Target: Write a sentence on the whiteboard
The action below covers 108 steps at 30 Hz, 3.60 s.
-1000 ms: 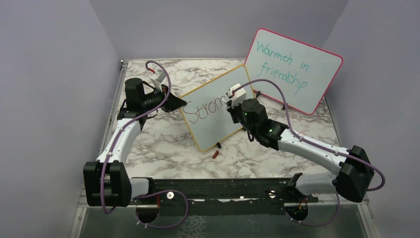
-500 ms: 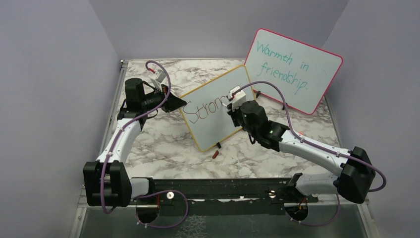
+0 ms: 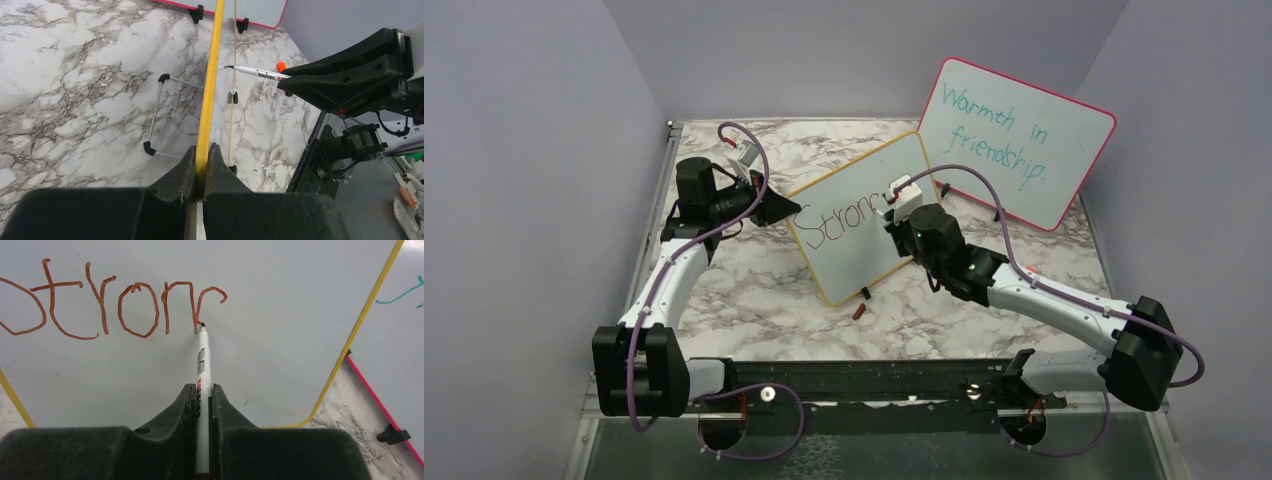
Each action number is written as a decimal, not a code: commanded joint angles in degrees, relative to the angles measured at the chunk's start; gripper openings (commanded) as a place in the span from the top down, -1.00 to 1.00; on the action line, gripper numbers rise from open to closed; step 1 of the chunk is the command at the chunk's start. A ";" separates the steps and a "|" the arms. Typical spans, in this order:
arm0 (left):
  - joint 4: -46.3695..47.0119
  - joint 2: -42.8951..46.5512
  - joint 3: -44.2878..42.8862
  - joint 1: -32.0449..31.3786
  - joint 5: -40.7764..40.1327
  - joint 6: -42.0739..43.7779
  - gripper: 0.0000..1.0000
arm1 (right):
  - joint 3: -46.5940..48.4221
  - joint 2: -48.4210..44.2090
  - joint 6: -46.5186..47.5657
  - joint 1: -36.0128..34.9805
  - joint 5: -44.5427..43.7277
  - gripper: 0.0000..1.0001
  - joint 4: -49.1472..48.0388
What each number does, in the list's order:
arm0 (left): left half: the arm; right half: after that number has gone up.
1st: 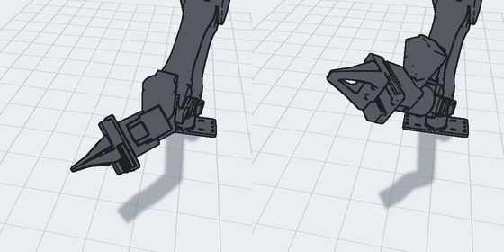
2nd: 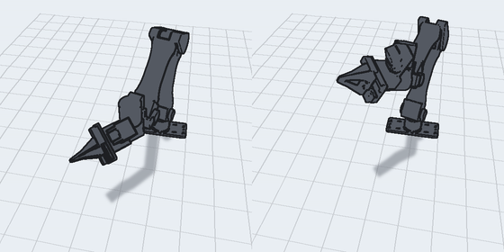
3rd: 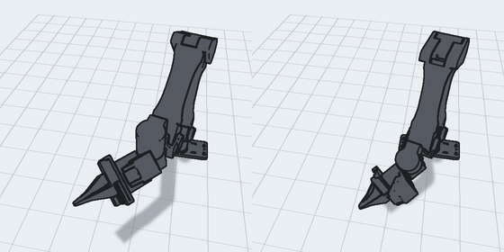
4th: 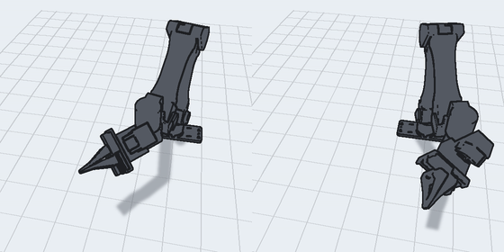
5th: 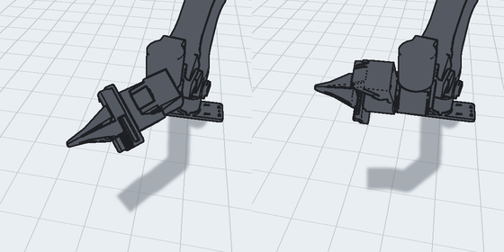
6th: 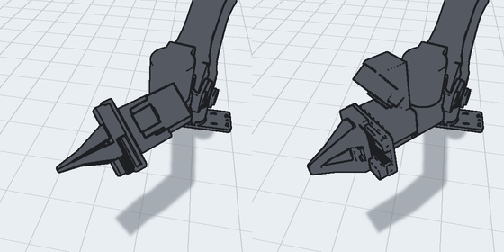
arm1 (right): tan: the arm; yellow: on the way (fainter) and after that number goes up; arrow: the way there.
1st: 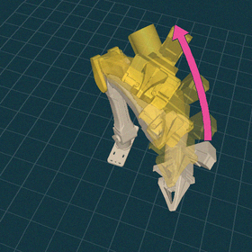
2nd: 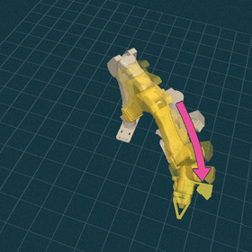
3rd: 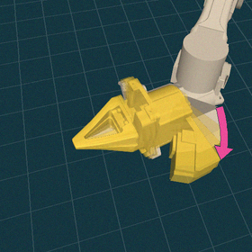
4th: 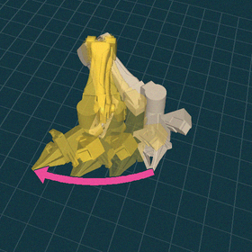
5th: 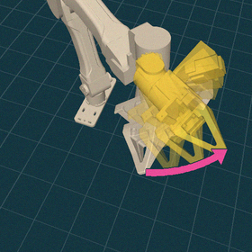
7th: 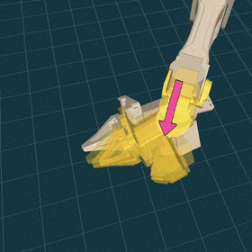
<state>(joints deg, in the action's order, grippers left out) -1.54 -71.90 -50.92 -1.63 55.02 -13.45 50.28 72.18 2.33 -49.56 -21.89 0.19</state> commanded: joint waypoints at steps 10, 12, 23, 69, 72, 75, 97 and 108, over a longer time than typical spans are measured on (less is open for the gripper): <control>-4.07 -1.74 0.99 -0.56 -7.04 6.84 1.00 | -0.84 0.33 -0.18 0.70 -4.10 0.99 0.31; -4.13 -1.78 0.91 -0.57 -6.96 6.86 1.00 | -0.81 0.48 0.00 0.78 -4.09 0.99 -1.54; -4.10 -1.88 0.91 -0.57 -6.79 6.85 1.00 | 0.71 1.89 1.39 0.98 -4.31 0.99 -5.95; -4.36 -1.77 0.73 -0.55 -7.49 6.95 1.00 | -0.35 -0.05 -2.15 1.15 -1.15 0.99 4.59; -4.33 -1.76 0.73 -0.57 -7.56 7.00 1.00 | -0.51 -0.19 -2.15 1.18 -0.95 0.99 5.64; -4.43 -1.76 0.73 -0.57 -7.56 7.03 1.00 | -0.68 -0.37 -3.92 1.18 -0.70 0.99 6.60; -4.52 -1.75 0.73 -0.56 -7.56 6.98 1.00 | 0.92 -0.35 -3.20 1.07 6.89 0.99 9.55; -4.52 -1.67 0.73 -0.57 -7.72 7.08 1.00 | 1.96 -1.46 -4.30 1.12 8.54 0.99 6.49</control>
<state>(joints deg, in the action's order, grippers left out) -1.80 -71.94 -51.00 -1.63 55.00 -13.41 50.61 71.46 -0.56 -48.62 -16.99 9.08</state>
